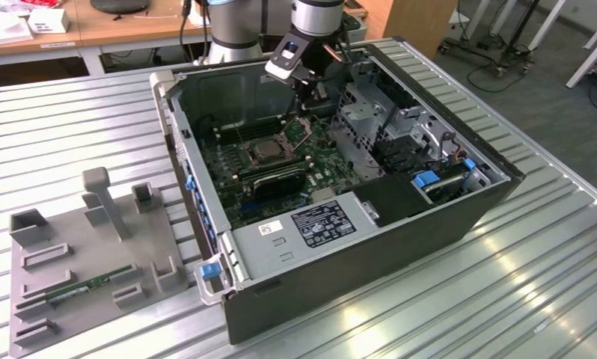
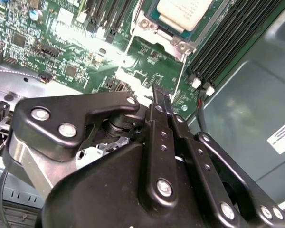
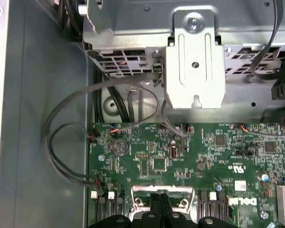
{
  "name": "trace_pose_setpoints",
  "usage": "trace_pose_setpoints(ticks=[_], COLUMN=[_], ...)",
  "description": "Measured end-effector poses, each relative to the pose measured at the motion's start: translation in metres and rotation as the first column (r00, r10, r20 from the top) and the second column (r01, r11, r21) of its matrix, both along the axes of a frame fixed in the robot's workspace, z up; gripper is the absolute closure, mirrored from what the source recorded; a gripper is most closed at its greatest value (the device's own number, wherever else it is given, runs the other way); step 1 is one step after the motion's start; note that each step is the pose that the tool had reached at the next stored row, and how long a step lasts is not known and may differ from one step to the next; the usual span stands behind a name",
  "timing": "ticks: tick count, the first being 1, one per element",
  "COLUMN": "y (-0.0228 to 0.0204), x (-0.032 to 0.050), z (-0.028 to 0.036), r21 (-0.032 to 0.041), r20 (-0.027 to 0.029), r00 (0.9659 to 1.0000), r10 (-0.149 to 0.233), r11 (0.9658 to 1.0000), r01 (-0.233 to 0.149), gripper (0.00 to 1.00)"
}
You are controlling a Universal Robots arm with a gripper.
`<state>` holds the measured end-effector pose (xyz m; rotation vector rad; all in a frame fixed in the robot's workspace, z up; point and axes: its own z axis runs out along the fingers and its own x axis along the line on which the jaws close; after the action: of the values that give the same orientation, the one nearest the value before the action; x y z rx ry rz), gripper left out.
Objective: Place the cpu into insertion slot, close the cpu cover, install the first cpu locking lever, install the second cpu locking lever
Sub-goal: 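Close the cpu cover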
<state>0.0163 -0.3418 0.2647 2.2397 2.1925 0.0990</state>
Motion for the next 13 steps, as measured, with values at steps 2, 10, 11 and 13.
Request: trace_pose_setpoints(ticks=[2,10,11,13], y=[0.0,0.0,0.0,0.0], x=[0.0031,0.0159,0.0173,0.0202], z=[0.0,-0.0002,-0.0003,-0.0005], r21=[-0.0001,-0.0001,-0.0001,0.0], r20=[0.0,0.0,0.0,-0.0001], r00=[1.0,1.0,1.0,1.0], r10=[0.0,0.0,0.0,0.0], r11=[1.0,1.0,1.0,1.0], r01=[0.0,0.0,0.0,0.0], gripper=[0.89,0.89,0.89,0.89])
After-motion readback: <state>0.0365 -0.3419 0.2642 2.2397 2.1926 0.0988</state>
